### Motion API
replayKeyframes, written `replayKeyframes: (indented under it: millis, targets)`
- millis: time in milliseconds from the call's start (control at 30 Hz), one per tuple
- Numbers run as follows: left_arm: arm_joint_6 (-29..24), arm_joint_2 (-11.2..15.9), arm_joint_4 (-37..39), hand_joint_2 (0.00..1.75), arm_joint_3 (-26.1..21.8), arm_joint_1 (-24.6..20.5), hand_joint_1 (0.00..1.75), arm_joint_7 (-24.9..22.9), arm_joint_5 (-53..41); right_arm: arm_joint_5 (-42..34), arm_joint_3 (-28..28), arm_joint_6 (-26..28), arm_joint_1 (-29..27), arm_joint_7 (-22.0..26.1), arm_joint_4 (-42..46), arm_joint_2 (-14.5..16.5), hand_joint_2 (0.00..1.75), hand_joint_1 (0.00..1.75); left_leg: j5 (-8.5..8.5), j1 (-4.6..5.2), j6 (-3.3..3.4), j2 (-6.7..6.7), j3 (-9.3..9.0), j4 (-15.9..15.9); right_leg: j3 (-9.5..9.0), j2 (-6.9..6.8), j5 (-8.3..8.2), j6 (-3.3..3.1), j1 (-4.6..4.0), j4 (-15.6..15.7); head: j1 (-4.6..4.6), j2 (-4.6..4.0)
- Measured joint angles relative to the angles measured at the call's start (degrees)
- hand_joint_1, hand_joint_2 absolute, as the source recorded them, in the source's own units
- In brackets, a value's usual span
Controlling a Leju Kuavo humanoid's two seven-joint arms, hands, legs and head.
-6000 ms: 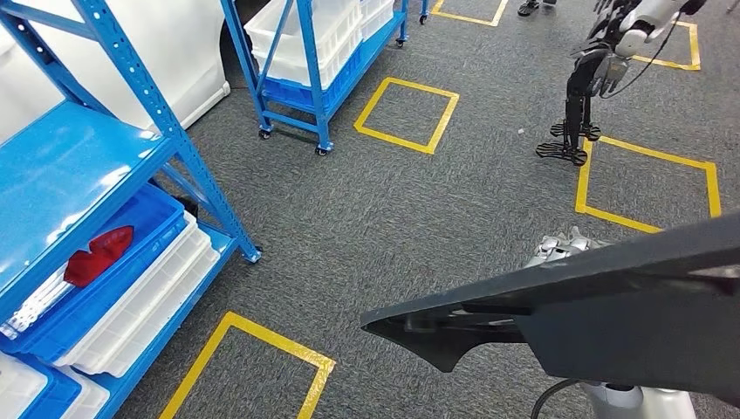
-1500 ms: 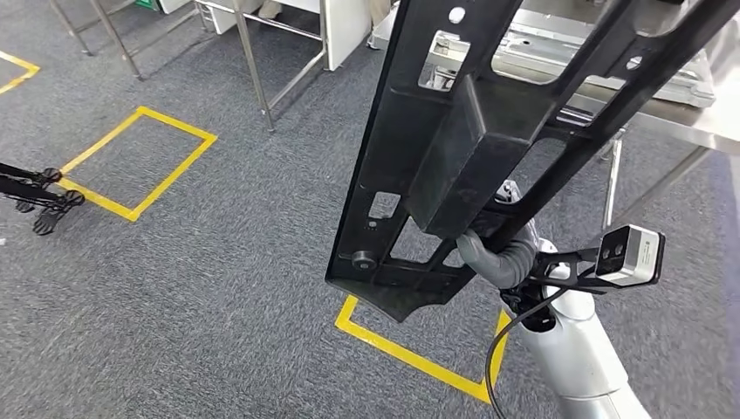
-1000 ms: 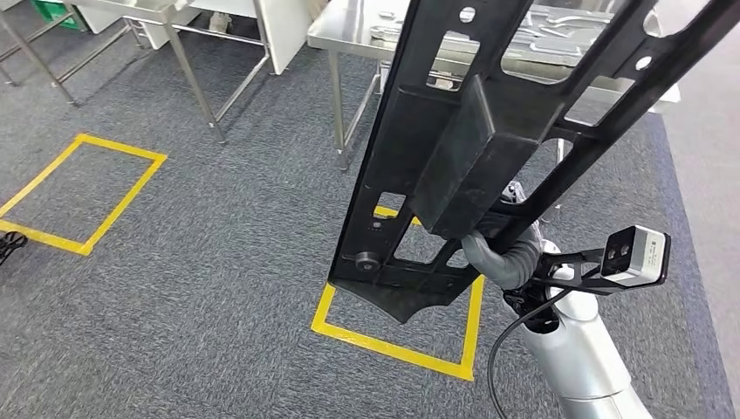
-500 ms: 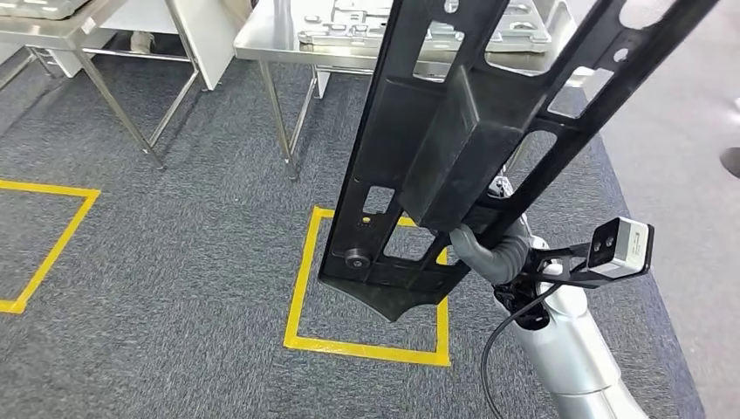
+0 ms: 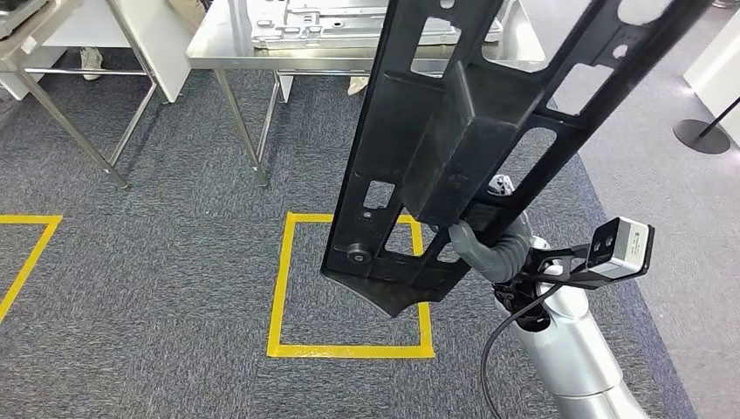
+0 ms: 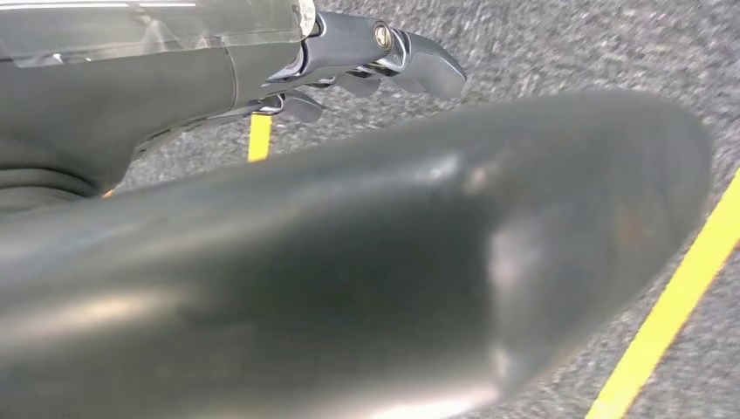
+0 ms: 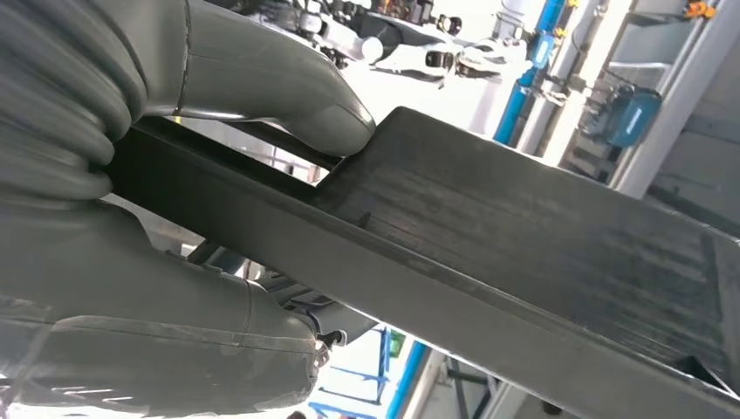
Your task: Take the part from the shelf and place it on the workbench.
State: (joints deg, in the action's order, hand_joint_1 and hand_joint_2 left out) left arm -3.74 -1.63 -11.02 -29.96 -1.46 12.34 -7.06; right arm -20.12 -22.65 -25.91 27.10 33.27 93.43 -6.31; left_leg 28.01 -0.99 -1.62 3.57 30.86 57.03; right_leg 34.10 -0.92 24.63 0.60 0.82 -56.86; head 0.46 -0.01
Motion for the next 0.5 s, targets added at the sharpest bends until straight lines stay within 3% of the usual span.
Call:
replayKeyframes:
  millis: [67, 133, 167, 200, 233, 333, 400, 500]
  targets:
    - [0.0, 0.0, 0.0, 0.0, 0.0, 0.1, 0.0, 0.0, 0.0, 0.1, -0.1, 0.0, 0.1, 0.0, 0.0, 0.1, 1.75, 1.75, 2.49, -0.19, -0.41, -1.51, 1.67, 3.9, -0.34, 0.27, -0.17, -0.7, 0.26, 0.5, -0.2, 0.0]
    - [0.0, 0.0, 0.0, 0.0, 0.0, 0.3, 0.0, 0.0, 0.0, 0.1, -0.1, 0.0, 0.2, 0.0, 0.0, 0.2, 1.75, 1.75, 6.23, -0.24, -0.6, -2.8, 5.61, 12.1, -0.41, 0.6, -0.07, -1.1, 0.07, 0.5, -0.42, 0.0]
    - [0.0, 0.0, 0.0, 0.0, 0.0, 0.4, 0.0, 0.0, 0.0, 0.1, -0.1, 0.1, 0.2, 0.0, 0.0, 0.2, 1.75, 1.75, 7.28, -0.24, -0.66, -2.98, 7.48, 15.6, -0.43, 0.84, 0.01, -1.19, -0.05, 0.5, -0.48, -0.01]
    - [0.0, 0.0, 0.0, 0.0, 0.0, 0.4, 0.0, 0.0, -0.1, 0.1, -0.2, 0.1, 0.1, 0.0, -0.1, 0.2, 1.75, 1.75, 7.22, -0.24, -0.66, -3.04, 8.58, 17.3, -0.47, 1.13, 0.12, -1.24, -0.13, 0.4, -0.48, -0.01]
    - [0.0, 0.0, 0.0, 0.0, 0.0, 0.5, 0.0, 0.0, -0.1, 0.1, -0.2, 0.1, 0.1, 0.1, -0.1, 0.2, 1.75, 1.75, 5.93, -0.23, -0.59, -3.05, 8.52, 16.5, -0.57, 1.43, 0.27, -1.23, -0.17, 0.2, -0.48, -0.01]
    - [0.1, 0.0, 0.0, 0.0, 0.0, 0.6, 0.0, 0.3, -0.2, 0.1, -0.2, -0.2, 0.1, 0.6, -0.2, 0.2, 1.75, 1.75, -0.27, -0.19, -0.02, -3.39, 3.92, 5.4, -0.9, 2.19, 1.03, -0.78, -0.27, -0.5, -0.5, 0.0]
    - [0.1, 0.0, 0.0, 0.0, 0.0, 0.5, 0.0, 0.4, -0.2, 0.0, -0.2, -0.6, 0.1, 0.9, -0.2, 0.1, 1.75, 1.75, -1.2, -0.03, 0.53, -3.77, 2.26, 1.5, -0.69, 2.52, 1.28, -0.21, -0.42, -0.8, -0.49, 0.01]
    - [0.2, 0.0, 0.0, 0.0, 0.0, 0.4, 0.0, 0.6, -0.3, 0.0, -0.1, -0.9, 0.1, 1.0, -0.3, -0.2, 1.75, 1.75, -1.04, -0.02, 1.51, -3.72, 2.01, 1.0, -0.54, 2.52, 1.49, 0.75, -0.37, -1.0, -0.47, 0.0]
